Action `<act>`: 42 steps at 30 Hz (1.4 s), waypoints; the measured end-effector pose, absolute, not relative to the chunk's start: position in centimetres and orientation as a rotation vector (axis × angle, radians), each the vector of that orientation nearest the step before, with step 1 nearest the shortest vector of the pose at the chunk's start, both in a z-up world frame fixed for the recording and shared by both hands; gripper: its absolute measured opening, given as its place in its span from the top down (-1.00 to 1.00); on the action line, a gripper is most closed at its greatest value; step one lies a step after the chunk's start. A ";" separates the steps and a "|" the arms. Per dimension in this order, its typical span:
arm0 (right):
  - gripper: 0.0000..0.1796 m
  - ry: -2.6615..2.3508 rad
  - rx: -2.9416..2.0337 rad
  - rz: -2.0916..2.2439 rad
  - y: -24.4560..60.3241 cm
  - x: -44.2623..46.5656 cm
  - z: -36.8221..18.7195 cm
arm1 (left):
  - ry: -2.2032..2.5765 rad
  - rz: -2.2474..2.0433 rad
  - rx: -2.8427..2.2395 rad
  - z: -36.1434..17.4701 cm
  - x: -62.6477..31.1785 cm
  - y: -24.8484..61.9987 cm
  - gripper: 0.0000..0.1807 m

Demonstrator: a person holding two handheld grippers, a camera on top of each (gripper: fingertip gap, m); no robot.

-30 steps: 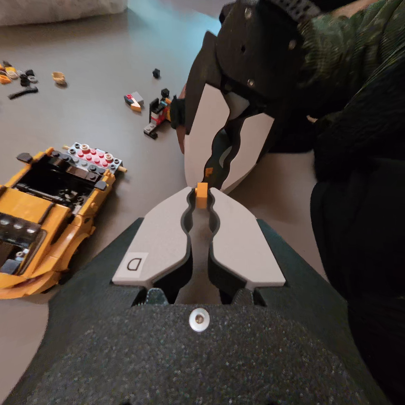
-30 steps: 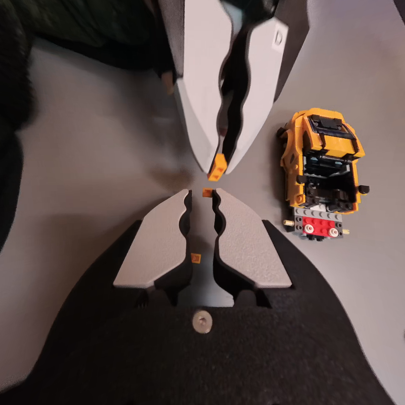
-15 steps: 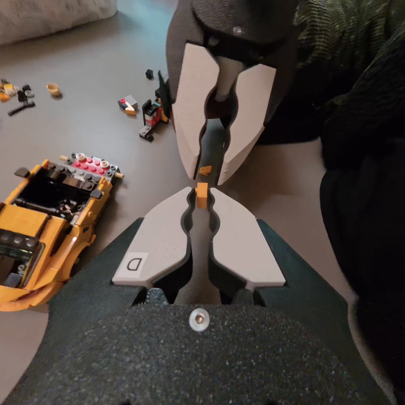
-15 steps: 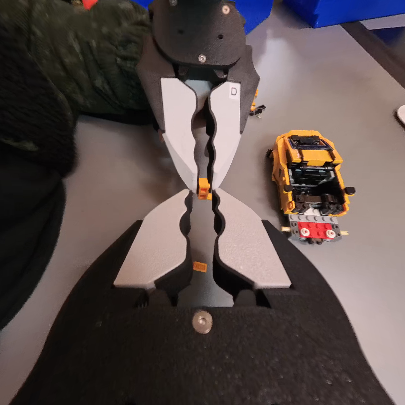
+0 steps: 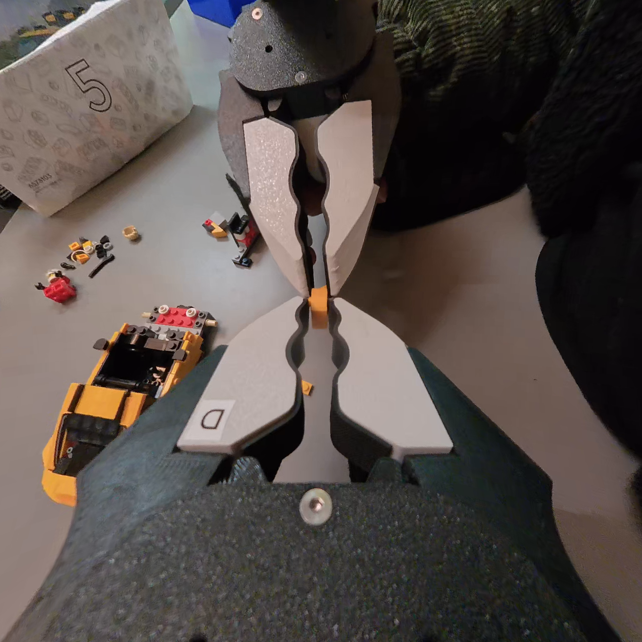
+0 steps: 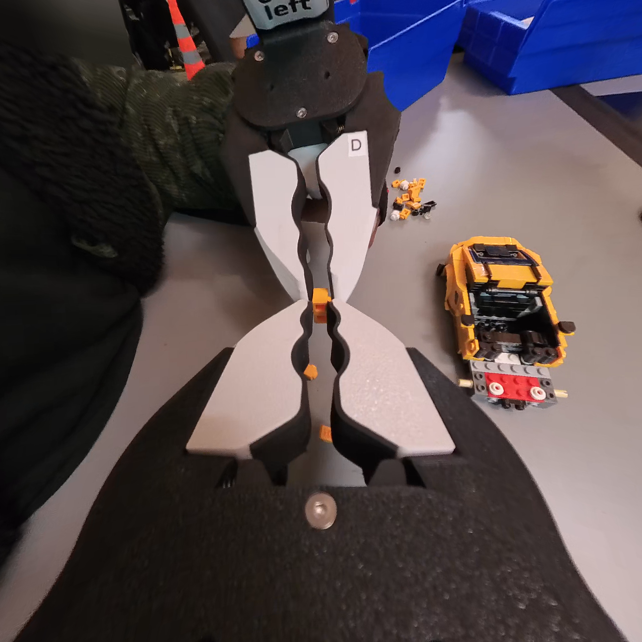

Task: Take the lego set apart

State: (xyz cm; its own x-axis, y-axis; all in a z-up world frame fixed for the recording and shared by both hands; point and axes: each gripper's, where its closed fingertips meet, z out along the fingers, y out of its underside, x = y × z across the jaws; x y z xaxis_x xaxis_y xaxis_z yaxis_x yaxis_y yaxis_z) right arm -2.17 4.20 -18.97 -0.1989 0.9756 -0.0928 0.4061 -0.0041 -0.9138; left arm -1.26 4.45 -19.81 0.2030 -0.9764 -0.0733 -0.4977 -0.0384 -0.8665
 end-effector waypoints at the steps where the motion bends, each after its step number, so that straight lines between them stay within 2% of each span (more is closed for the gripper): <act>1: 0.92 -1.653 -1.439 1.186 4.3 -2.1 -18.9 | 1.403 -0.742 -1.655 -19.7 -1.3 4.5 0.89; 13: 0.92 -1.578 -1.400 1.230 4.6 -1.7 -17.5 | 1.314 -0.847 -1.663 -18.5 -1.3 4.7 0.91; 16: 0.84 -1.604 -1.410 1.205 4.5 -1.9 -18.0 | 1.321 -0.840 -1.673 -18.6 -1.2 4.6 0.91; 17: 0.89 -1.609 -1.404 1.196 4.4 -1.9 -18.1 | 1.333 -0.845 -1.675 -18.7 -1.1 4.4 0.91; 31: 0.90 -1.506 -1.377 1.239 6.3 0.1 -16.5 | 1.310 -0.923 -1.816 -20.5 -3.6 5.4 0.91; 36: 0.90 -1.577 -1.440 1.194 5.9 -0.3 -18.6 | 1.339 -0.928 -1.861 -22.2 -3.0 5.2 0.91; 42: 0.90 -1.798 -1.473 0.881 5.0 -1.0 -22.8 | 1.320 -0.984 -1.829 -21.6 -2.7 5.0 0.92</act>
